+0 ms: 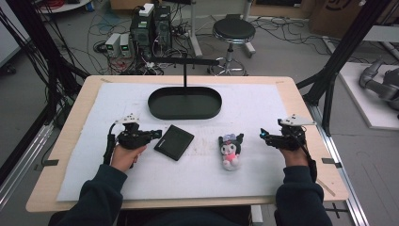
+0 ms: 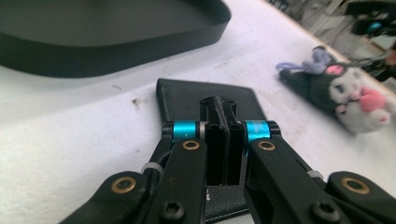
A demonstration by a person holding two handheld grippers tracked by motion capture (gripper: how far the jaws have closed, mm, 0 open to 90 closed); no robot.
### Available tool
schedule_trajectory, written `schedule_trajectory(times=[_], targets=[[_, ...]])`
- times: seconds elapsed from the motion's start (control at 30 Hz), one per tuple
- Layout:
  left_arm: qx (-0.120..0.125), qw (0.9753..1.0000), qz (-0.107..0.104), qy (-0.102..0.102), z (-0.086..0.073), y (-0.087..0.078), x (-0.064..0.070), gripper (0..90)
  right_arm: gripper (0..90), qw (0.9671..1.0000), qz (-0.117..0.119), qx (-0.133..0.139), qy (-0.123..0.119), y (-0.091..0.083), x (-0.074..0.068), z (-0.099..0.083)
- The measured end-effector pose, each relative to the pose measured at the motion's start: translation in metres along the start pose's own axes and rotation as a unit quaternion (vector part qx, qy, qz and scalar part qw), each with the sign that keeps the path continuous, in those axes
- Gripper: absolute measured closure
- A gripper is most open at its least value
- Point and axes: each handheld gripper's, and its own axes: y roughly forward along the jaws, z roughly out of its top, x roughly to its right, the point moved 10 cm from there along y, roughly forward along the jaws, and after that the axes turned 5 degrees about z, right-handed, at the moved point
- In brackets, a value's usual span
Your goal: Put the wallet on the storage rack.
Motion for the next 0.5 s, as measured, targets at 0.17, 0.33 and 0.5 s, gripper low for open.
schedule_trajectory(times=[0.17,0.33,0.5], targets=[[-0.054,0.998,0.033,-0.004,-0.017,0.01,-0.009,73.3,20.8,1.0,0.001,-0.001,0.0,0.0,0.0,-0.001],[-0.081,0.9965,0.02,-0.008,-0.027,0.018,-0.008,48.6,20.7,1.0,0.001,-0.003,0.003,0.0,-0.001,-0.001],[-0.079,0.9962,0.023,0.029,-0.029,0.02,-0.003,54.1,20.8,1.0,0.001,-0.002,0.004,0.001,-0.001,0.0]])
